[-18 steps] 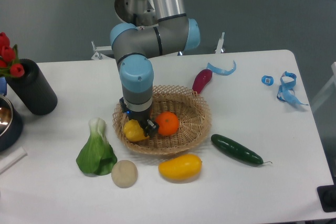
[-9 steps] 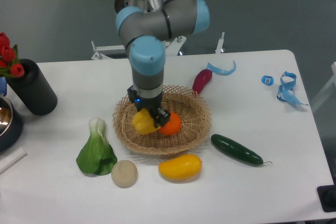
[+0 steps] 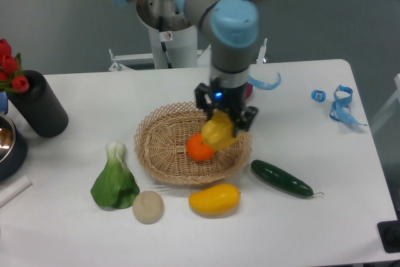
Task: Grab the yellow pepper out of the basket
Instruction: 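Lift the yellow pepper out of the basket and carry it beside the basket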
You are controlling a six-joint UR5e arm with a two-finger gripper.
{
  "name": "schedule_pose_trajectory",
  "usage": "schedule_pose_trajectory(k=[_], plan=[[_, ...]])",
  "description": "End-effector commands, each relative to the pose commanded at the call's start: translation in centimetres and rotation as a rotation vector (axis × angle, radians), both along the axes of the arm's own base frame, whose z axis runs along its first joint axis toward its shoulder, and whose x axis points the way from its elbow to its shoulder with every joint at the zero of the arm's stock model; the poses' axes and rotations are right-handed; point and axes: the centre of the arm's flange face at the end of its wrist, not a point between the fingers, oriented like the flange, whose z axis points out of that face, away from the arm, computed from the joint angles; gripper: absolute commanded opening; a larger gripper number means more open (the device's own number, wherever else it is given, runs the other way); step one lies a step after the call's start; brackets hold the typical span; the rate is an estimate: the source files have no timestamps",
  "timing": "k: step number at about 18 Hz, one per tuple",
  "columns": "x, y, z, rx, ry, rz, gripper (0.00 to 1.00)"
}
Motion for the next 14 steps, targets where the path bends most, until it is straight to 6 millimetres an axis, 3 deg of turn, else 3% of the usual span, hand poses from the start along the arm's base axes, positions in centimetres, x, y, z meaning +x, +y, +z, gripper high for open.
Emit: schedule_pose_trajectory(k=[2,5,8,14], plan=[[-1.6,-1.5,-1.4,-0.019,-0.013,0.025,0.51],[-4.0,-1.9,-4.2,-0.150,0.006,0.016,0.52],[-5.8,-1.7,-3.9,-0.168,0.021,-0.024,0.52],[-8.0,-4.5,-3.4,-0.166,0.028,-0.044,0.52]])
